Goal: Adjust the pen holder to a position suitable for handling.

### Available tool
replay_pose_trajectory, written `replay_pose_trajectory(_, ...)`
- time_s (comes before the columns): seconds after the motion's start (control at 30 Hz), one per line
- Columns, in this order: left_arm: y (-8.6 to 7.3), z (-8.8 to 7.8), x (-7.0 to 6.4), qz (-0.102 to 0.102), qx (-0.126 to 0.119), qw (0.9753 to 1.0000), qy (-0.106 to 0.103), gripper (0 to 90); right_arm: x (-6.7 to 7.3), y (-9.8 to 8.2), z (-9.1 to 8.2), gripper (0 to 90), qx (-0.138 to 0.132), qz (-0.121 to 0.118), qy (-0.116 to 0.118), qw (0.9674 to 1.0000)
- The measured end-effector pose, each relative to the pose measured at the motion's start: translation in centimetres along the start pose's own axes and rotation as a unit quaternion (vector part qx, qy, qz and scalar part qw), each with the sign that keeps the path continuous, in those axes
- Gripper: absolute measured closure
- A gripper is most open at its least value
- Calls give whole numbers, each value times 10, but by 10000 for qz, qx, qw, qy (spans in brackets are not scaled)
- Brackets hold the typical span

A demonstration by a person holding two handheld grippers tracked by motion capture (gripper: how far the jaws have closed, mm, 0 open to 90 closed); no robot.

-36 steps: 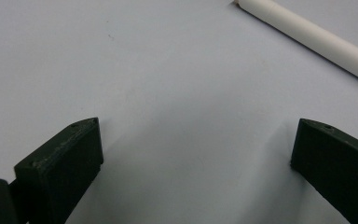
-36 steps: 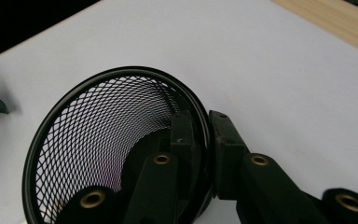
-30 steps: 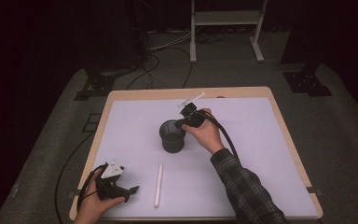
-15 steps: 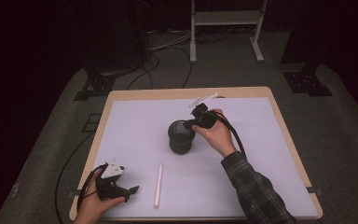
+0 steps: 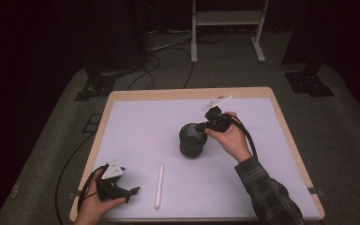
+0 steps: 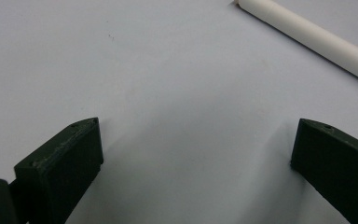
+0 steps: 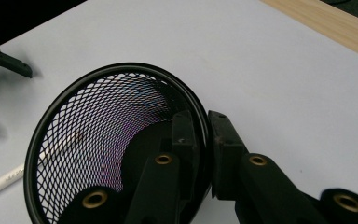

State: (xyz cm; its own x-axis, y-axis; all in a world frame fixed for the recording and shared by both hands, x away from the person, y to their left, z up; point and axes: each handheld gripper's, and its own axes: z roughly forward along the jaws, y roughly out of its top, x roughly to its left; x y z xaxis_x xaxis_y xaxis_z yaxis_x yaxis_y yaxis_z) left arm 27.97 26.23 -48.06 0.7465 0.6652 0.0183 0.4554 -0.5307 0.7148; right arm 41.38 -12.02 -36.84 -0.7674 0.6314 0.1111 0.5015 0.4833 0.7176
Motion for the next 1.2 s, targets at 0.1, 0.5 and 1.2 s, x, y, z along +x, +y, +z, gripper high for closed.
replay_pose_trajectory(0.1, 0, 0, 0, 1, 1, 10000, 0, 13, 0, -7, -8, 811, 26, -2, -1, 10000)
replay_pose_trajectory(0.5, 0, 0, 0, 8, -5, 10000, 7, 13, 6, -34, -24, 812, 120, -7, 67, 9999)
replay_pose_trajectory(1.2, 0, 0, 0, 4, 3, 10000, 4, 13, 13, -55, -19, 811, 422, 66, 277, 9987)
